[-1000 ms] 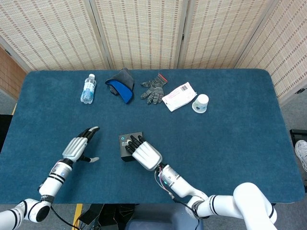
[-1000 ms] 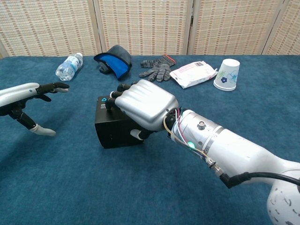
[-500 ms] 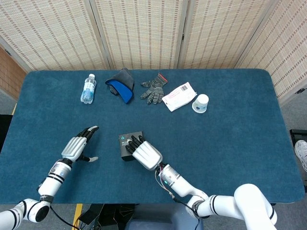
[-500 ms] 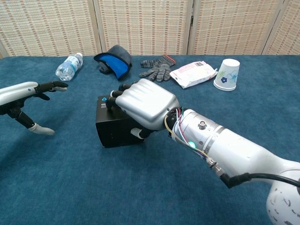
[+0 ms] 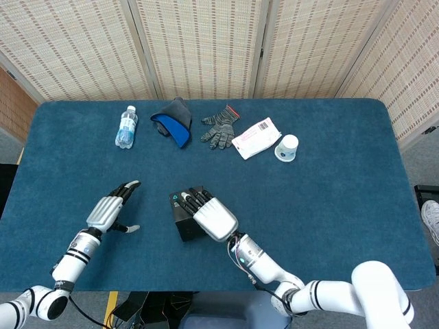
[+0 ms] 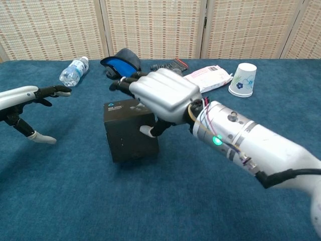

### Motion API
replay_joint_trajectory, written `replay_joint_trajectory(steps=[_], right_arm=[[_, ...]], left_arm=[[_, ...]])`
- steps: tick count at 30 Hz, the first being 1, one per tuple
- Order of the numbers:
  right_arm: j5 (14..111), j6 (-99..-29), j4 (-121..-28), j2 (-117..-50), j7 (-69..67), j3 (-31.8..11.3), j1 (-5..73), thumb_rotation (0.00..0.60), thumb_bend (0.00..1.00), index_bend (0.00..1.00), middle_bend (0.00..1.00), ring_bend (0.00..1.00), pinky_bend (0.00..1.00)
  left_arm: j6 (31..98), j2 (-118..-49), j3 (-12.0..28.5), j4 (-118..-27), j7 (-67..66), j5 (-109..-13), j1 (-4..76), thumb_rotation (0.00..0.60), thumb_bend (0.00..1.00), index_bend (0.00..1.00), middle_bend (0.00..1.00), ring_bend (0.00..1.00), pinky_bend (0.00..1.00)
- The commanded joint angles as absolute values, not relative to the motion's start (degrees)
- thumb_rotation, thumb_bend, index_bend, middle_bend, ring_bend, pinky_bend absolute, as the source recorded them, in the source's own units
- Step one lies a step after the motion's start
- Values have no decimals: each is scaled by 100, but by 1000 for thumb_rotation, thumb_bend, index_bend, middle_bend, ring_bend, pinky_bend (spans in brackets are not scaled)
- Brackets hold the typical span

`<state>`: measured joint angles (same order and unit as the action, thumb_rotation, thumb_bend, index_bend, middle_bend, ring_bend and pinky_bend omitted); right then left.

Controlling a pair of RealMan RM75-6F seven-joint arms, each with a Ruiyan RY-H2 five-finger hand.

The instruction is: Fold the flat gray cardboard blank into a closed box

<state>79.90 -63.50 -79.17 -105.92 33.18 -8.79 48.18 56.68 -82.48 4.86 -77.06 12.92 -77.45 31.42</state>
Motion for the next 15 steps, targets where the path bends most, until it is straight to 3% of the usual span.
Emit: replay_joint_trajectory(steps=[1, 7, 15], right_arm=[[7545, -6536, -9010, -9801, 3031, -1120, 4411, 600, 270, 63, 129, 134, 268], [7105, -6703, -10085, -8615, 2489, -1089, 3803, 600, 270, 64, 166, 134, 279], [7305, -7162, -10395, -7335, 1762, -576, 2914, 600, 294, 189, 273, 198, 321]], left_arm=[[5735, -8167, 507, -7806, 1236, -7696, 3088, 600, 76, 0, 0, 0, 131], [5945, -7830, 611, -8216, 952, -7424, 2913, 600, 77, 0, 0, 0, 131], [6735, -7478, 679, -8657, 102, -7079, 2456, 600, 78, 0, 0, 0, 131]])
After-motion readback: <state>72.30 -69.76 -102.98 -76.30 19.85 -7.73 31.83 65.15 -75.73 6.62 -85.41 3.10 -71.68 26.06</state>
